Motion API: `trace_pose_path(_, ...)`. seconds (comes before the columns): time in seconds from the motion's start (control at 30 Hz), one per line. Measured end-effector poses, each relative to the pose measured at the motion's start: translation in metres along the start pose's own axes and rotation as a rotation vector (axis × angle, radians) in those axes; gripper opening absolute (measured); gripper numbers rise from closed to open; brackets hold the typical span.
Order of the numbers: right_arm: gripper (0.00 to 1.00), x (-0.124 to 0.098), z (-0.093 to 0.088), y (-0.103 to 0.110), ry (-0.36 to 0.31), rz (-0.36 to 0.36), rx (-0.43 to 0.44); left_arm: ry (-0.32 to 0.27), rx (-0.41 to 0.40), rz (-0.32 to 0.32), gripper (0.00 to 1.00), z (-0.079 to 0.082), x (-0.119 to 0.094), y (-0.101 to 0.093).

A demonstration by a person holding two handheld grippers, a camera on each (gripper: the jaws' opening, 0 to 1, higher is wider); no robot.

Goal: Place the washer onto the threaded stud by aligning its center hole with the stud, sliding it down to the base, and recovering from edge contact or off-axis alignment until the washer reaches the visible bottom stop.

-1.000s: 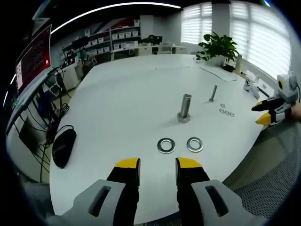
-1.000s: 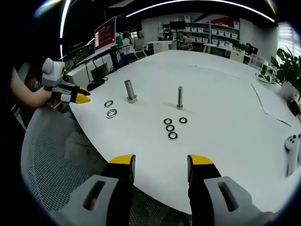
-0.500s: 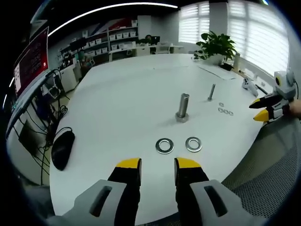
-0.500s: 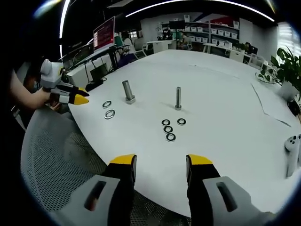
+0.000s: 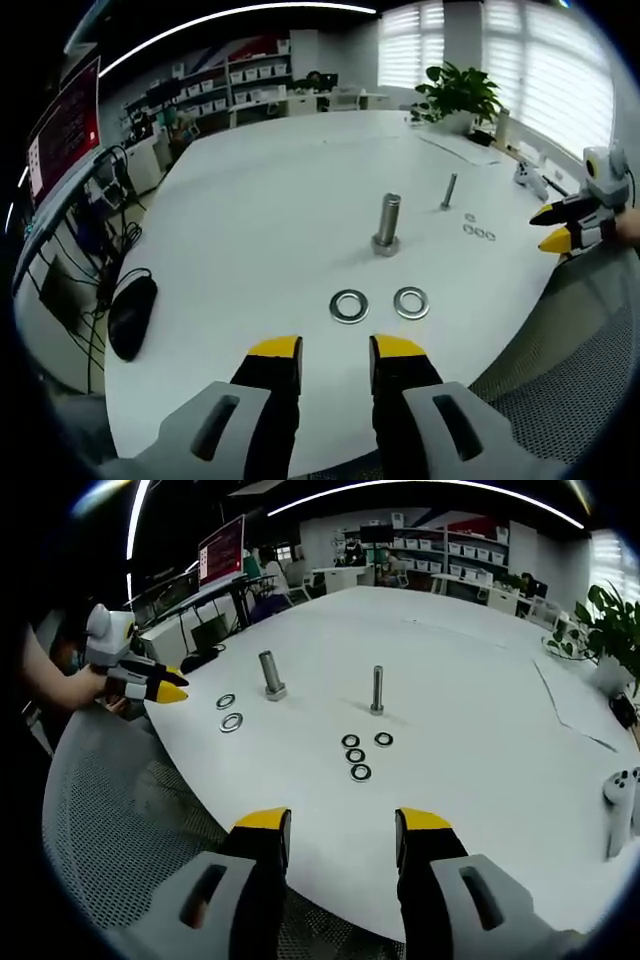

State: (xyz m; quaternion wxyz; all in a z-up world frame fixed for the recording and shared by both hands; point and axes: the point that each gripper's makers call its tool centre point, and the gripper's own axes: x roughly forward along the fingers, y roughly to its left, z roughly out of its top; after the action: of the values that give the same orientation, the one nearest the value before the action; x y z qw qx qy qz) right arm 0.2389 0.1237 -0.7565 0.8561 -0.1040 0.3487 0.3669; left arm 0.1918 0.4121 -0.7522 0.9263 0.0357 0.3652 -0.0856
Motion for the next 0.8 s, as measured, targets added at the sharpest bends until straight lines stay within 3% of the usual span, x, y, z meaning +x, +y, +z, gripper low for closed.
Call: trace_pose_path(0.8,0.43,0.0017,-0.0026,0.0007,0.015,-0.008,-0.011,-0.019,-0.023,0.022,0.24,0.0011,-0.003,0.0067)
